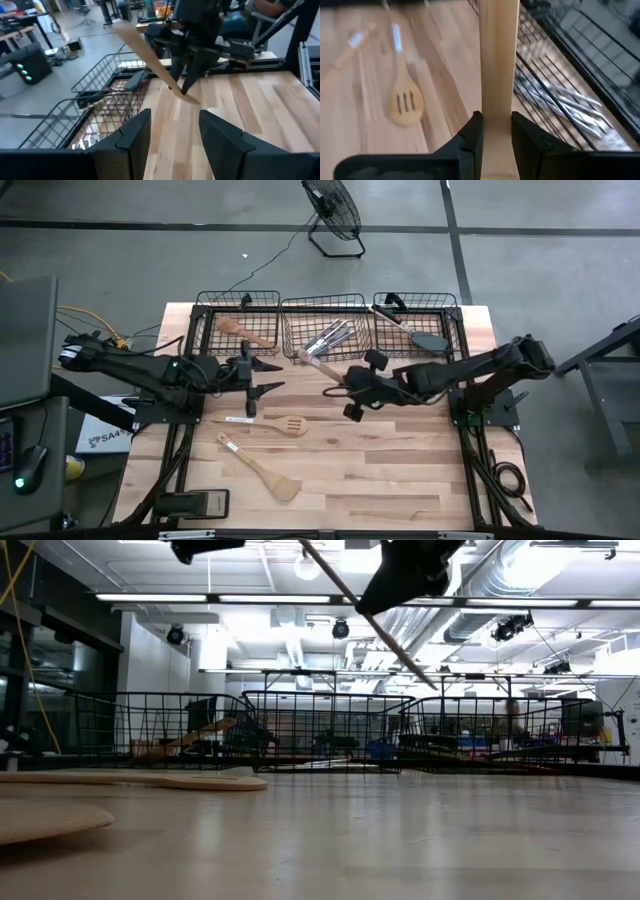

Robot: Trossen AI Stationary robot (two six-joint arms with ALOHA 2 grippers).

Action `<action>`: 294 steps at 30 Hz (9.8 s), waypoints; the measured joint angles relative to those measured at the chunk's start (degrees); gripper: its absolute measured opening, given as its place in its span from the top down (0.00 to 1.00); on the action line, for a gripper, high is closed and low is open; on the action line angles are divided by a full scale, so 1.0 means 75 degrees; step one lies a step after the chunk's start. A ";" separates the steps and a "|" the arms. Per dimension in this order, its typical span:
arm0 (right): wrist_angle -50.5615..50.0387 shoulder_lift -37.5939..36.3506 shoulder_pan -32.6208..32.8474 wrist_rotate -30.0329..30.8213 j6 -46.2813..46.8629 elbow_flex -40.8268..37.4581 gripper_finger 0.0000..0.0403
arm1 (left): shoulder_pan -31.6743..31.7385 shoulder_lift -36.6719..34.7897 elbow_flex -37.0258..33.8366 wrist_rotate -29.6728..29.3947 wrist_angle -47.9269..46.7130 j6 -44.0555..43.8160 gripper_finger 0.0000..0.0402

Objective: Pick & Place Kitchen Items
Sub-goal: Put the brown serving spoon into the left mesh basket

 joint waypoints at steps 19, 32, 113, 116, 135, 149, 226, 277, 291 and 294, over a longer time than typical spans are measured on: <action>0.6135 -0.1684 0.0027 -0.0200 -0.1860 -0.4024 0.83 | 0.1834 0.2160 0.0006 0.3366 0.3228 0.0217 0.37; 0.7658 -0.1651 -0.0151 -0.0925 -0.2296 -0.4604 0.83 | 0.2386 0.3523 0.0006 0.4710 0.5992 -0.0714 0.36; 0.6621 -0.0659 -0.0288 -0.1197 -0.0529 -0.3646 0.41 | 0.1579 0.0882 0.1089 0.0320 0.0905 0.2000 0.79; 0.6586 -0.0659 -0.0306 -0.1191 -0.0529 -0.3646 0.41 | 0.1280 0.0874 0.1128 -0.1377 0.0641 0.2612 0.79; 0.6627 -0.0659 -0.0347 -0.1176 -0.0508 -0.3646 0.41 | 0.2678 0.2203 0.1096 -0.4018 -0.1044 0.2830 0.79; 0.6624 -0.0659 -0.0347 -0.1177 -0.0508 -0.3646 0.41 | 0.4930 0.2072 -0.0242 -0.0604 -0.0259 0.4459 0.79; 0.6444 -0.0659 -0.0352 -0.1036 -0.0106 -0.3646 0.41 | 0.6385 0.2202 0.0055 0.0775 -0.0650 0.4072 0.97; 0.6327 -0.0659 -0.0352 -0.1033 -0.0135 -0.3649 0.41 | 0.7128 0.2369 0.1198 0.4640 -0.4401 0.1415 1.00; 0.5958 -0.0659 -0.0350 -0.0829 0.0082 -0.3654 0.41 | 0.6984 0.2522 0.1080 0.5530 -0.4903 0.3643 1.00; 0.5960 -0.0659 -0.0351 -0.0829 0.0072 -0.3654 0.41 | 0.6736 0.2709 0.0976 0.4883 -0.4864 0.3701 1.00</action>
